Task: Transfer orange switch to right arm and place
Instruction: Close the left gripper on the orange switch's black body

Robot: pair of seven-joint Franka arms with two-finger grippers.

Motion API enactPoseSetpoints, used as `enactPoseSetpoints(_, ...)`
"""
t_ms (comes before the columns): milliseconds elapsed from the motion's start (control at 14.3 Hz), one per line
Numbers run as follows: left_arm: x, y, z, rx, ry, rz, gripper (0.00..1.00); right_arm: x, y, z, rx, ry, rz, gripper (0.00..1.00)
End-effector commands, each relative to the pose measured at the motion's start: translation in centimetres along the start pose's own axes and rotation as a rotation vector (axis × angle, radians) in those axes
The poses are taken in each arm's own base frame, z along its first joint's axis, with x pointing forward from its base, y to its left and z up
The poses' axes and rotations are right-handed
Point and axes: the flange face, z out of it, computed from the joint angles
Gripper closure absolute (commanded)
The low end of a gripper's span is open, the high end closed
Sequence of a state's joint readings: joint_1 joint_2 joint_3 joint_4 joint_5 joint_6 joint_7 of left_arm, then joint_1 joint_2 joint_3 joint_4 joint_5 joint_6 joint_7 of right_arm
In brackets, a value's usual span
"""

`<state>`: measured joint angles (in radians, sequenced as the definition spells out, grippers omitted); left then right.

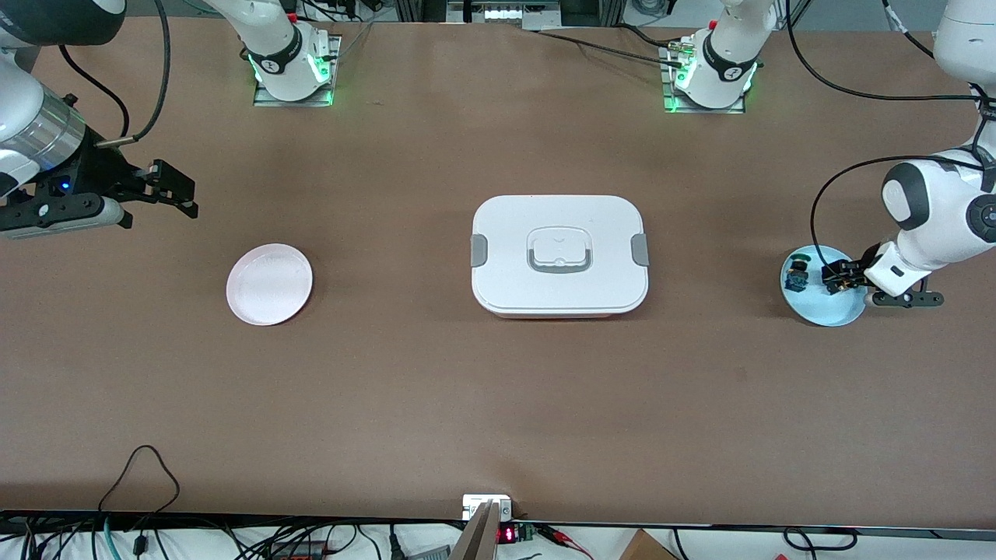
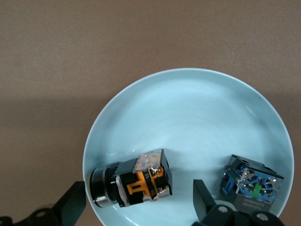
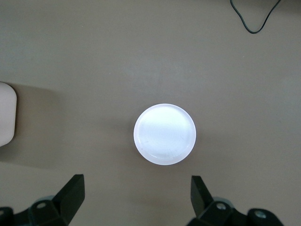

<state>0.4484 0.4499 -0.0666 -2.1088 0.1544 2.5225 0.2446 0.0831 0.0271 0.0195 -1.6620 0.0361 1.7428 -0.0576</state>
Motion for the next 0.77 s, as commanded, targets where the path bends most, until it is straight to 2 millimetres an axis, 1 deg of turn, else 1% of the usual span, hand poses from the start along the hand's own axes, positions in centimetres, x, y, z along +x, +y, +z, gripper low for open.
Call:
enactPoseSetpoints(0, 1.4, -0.3, -0.2, -0.008, 0.03, -0.028, 0.0, -0.2, 0.0, -0.7, -0.009, 0.01, -0.012, 0.0)
enactPoseSetpoints(70, 1.7, -0.3, -0.3, -0.015, 0.067, -0.061, 0.0, -0.2, 0.1, -0.6, -0.011, 0.009, -0.011, 0.0)
enactPoseSetpoints(279, 1.4, -0.3, 0.9, -0.023, 0.074, -0.076, 0.0, -0.3, 0.1, -0.6, -0.009, 0.007, -0.01, 0.0)
enactPoseSetpoints(419, 1.0, -1.0, 1.0, -0.023, 0.072, -0.103, 0.0, -0.3, 0.1, -0.6, -0.009, 0.007, -0.01, 0.0)
enactPoseSetpoints(698, 0.8, -1.1, 0.7, -0.023, 0.067, -0.109, 0.0, -0.3, 0.1, -0.6, -0.011, 0.007, -0.011, 0.0)
